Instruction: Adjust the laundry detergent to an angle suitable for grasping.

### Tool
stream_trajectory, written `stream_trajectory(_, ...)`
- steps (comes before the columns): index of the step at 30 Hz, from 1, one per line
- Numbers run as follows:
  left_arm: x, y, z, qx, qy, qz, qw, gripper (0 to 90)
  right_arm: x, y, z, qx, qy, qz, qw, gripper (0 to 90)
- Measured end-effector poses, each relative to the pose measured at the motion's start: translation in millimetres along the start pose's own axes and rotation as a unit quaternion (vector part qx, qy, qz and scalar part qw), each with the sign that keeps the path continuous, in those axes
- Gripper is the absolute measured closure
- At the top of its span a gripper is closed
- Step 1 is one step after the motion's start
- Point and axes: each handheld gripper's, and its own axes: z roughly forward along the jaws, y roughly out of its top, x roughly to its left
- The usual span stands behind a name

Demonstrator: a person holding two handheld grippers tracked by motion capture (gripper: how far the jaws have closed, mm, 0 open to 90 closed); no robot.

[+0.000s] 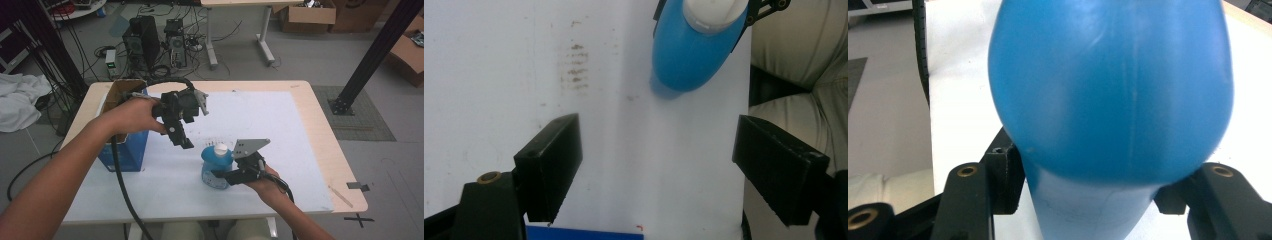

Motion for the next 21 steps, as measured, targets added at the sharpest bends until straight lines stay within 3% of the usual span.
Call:
stream_trajectory(17,0.4,-1.3,0.3,-0.002,0.0,-0.002,1.0,20.7,-1.5,1.1,-1.0,0.005,0.001,-0.013,0.9999,45.3)
stream_trajectory(21,0.9,-2.7,-0.3,-0.002,0.0,-0.006,1.0,20.7,-4.1,4.8,-5.1,-0.009,0.007,-0.01,0.9999,45.4)
